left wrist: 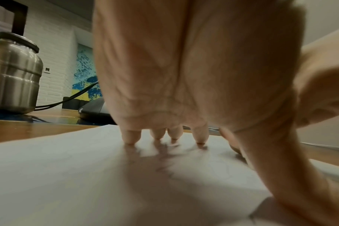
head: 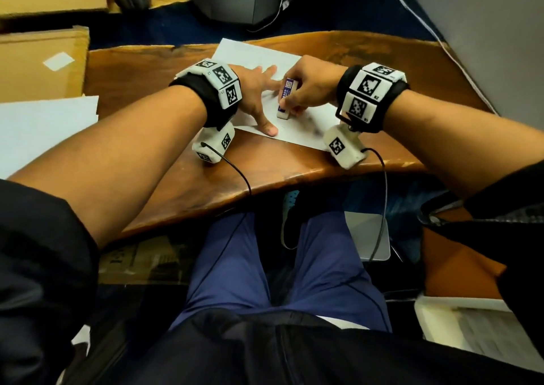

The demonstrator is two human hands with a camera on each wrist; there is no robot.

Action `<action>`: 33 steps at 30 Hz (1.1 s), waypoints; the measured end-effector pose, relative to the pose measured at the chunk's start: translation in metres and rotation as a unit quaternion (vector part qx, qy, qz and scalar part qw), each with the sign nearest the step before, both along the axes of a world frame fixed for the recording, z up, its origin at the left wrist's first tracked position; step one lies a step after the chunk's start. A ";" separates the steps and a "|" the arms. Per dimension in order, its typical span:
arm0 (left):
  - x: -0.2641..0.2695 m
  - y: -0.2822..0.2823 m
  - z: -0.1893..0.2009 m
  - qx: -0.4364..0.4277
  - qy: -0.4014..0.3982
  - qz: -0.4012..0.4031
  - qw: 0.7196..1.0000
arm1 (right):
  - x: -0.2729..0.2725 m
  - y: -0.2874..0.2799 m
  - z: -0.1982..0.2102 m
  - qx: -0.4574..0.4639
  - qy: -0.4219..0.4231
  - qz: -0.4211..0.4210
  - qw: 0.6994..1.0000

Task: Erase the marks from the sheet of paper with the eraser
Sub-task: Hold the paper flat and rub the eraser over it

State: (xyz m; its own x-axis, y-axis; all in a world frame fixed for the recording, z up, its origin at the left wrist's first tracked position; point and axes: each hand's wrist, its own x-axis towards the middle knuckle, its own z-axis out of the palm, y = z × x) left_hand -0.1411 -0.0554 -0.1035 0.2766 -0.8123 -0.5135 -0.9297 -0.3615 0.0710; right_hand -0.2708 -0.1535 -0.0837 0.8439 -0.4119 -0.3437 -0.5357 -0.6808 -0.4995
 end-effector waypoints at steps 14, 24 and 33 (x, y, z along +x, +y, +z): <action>-0.002 0.001 0.003 0.005 -0.011 -0.007 1.000 | 0.002 0.000 0.001 0.035 -0.002 -0.029 0.999; -0.002 0.001 0.003 0.008 -0.011 -0.011 1.000 | -0.006 0.010 -0.004 -0.003 0.000 -0.009 1.000; -0.007 0.003 0.008 0.017 -0.039 -0.010 0.999 | 0.016 -0.013 0.003 -0.014 -0.028 -0.102 0.994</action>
